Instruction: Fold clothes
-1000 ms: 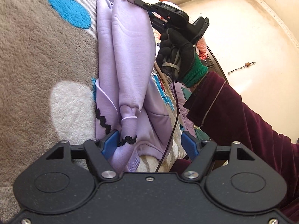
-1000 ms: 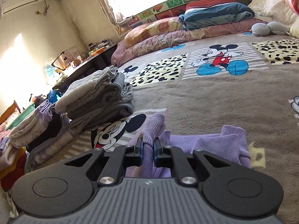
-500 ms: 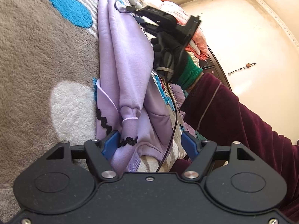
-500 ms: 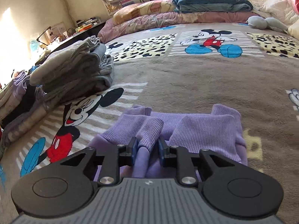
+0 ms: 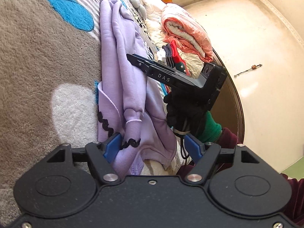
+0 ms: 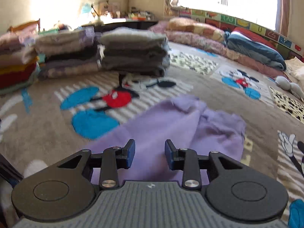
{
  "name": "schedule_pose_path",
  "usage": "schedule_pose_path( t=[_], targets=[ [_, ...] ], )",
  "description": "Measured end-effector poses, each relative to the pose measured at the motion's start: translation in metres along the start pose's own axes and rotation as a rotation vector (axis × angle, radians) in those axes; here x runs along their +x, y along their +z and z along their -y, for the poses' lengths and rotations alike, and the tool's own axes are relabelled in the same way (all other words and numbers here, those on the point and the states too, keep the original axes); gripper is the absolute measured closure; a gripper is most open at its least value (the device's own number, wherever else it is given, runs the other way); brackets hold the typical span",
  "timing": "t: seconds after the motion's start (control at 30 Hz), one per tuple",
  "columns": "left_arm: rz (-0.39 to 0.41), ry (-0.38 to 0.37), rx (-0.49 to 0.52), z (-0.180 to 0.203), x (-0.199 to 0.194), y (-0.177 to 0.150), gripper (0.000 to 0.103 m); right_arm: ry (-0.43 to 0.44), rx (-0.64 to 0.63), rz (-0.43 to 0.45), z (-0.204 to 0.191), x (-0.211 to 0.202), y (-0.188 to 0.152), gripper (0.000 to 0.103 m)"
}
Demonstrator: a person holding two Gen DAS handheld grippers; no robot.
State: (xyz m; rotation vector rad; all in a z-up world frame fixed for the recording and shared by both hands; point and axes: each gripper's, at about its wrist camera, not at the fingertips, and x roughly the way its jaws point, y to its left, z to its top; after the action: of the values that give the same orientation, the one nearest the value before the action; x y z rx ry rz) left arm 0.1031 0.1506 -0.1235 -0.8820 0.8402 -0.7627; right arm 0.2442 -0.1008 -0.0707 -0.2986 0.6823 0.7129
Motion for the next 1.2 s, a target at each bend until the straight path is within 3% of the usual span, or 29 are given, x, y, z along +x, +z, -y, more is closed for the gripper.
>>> schedule_pose_path(
  t=[0.1, 0.2, 0.33, 0.4, 0.5, 0.57, 0.7, 0.83, 0.9, 1.0, 1.2],
  targets=[
    [0.007, 0.008, 0.009, 0.002, 0.002, -0.002, 0.029, 0.009, 0.065, 0.034, 0.006, 0.007, -0.010, 0.065],
    [0.015, 0.029, 0.036, 0.009, 0.007, -0.007, 0.029, -0.031, 0.037, 0.020, -0.004, 0.003, -0.003, 0.063],
    [0.042, 0.082, 0.130, 0.027, -0.011, -0.013, 0.029, -0.064, 0.024, 0.083, -0.010, -0.035, 0.000, 0.063],
    [0.093, 0.083, 0.196, 0.038, -0.029, -0.016, 0.029, -0.072, 0.043, 0.110, -0.014, -0.048, -0.011, 0.063],
    [0.256, 0.072, 0.348, 0.056, -0.043, -0.021, 0.029, -0.084, 0.075, 0.146, -0.021, -0.065, -0.029, 0.063],
    [0.289, 0.034, 0.440, 0.068, -0.042, -0.019, 0.029, -0.091, 0.096, 0.170, -0.026, -0.077, -0.041, 0.063],
    [0.250, 0.092, 0.558, 0.076, -0.008, -0.016, 0.029, -0.106, 0.139, 0.219, -0.035, -0.100, -0.065, 0.063],
    [0.104, 0.250, 0.551, 0.060, 0.034, -0.013, 0.029, -0.122, 0.181, 0.267, -0.045, -0.124, -0.089, 0.066],
    [0.074, 0.340, 0.572, 0.050, 0.048, -0.018, 0.030, -0.121, 0.178, 0.270, -0.047, -0.128, -0.096, 0.069],
    [0.088, 0.352, 0.573, 0.048, 0.049, -0.021, 0.030, -0.118, 0.169, 0.270, -0.049, -0.134, -0.107, 0.067],
    [0.168, 0.367, 0.699, 0.075, 0.026, -0.045, 0.029, -0.113, 0.152, 0.270, -0.053, -0.146, -0.127, 0.067]
  ],
)
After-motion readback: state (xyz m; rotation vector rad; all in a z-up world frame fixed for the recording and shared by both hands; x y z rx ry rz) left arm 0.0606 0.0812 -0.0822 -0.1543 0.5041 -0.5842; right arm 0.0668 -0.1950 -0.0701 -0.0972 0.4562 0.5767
